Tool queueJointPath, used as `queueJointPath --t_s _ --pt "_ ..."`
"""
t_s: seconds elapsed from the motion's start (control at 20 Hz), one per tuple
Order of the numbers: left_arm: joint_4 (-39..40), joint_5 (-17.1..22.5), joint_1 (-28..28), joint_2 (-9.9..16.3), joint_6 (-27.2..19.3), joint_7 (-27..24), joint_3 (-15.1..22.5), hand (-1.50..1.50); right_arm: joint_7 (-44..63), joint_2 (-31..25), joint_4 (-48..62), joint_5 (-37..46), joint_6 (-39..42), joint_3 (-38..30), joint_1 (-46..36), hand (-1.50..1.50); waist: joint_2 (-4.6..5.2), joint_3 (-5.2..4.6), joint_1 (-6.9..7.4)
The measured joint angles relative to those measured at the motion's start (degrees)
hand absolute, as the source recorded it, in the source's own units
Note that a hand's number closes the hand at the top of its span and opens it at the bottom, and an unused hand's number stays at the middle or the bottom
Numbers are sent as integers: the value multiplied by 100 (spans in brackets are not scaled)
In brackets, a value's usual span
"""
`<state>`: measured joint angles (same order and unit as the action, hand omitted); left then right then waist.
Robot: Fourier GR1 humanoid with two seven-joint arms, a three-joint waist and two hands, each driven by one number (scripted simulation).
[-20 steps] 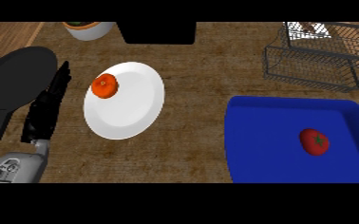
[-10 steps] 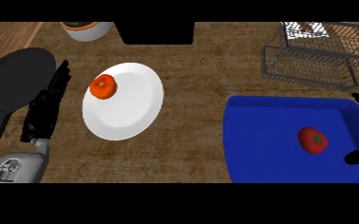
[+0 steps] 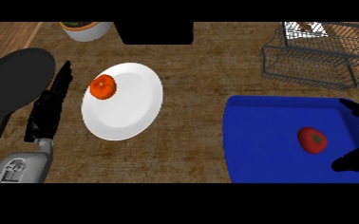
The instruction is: Pick the tomato from the tray and place it in the tiered basket
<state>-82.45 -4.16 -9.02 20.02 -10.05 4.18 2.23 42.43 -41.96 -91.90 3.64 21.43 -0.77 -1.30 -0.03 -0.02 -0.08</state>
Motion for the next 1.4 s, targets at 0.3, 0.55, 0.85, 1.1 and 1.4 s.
queueJointPath --t_s 0.3,0.55,0.85,1.1,1.4 --pt "-109 -159 107 -112 120 -38 -126 0 -81 178 -162 543 187 -185 94 -150 -1 0 0" --pt "-92 -253 115 -221 232 -69 -248 0 -49 529 -243 982 257 -190 123 -150 -1 0 0" --pt "-152 -386 198 -317 381 -133 -414 0 25 928 -192 1309 471 -343 120 -150 0 1 1" --pt "-120 -410 134 -334 539 -118 -583 0 -70 1191 108 1606 541 -409 -24 -150 3 3 6" --pt "-76 -539 72 -470 596 -108 -670 0 -396 1475 567 1958 546 -478 -187 -150 2 1 9"
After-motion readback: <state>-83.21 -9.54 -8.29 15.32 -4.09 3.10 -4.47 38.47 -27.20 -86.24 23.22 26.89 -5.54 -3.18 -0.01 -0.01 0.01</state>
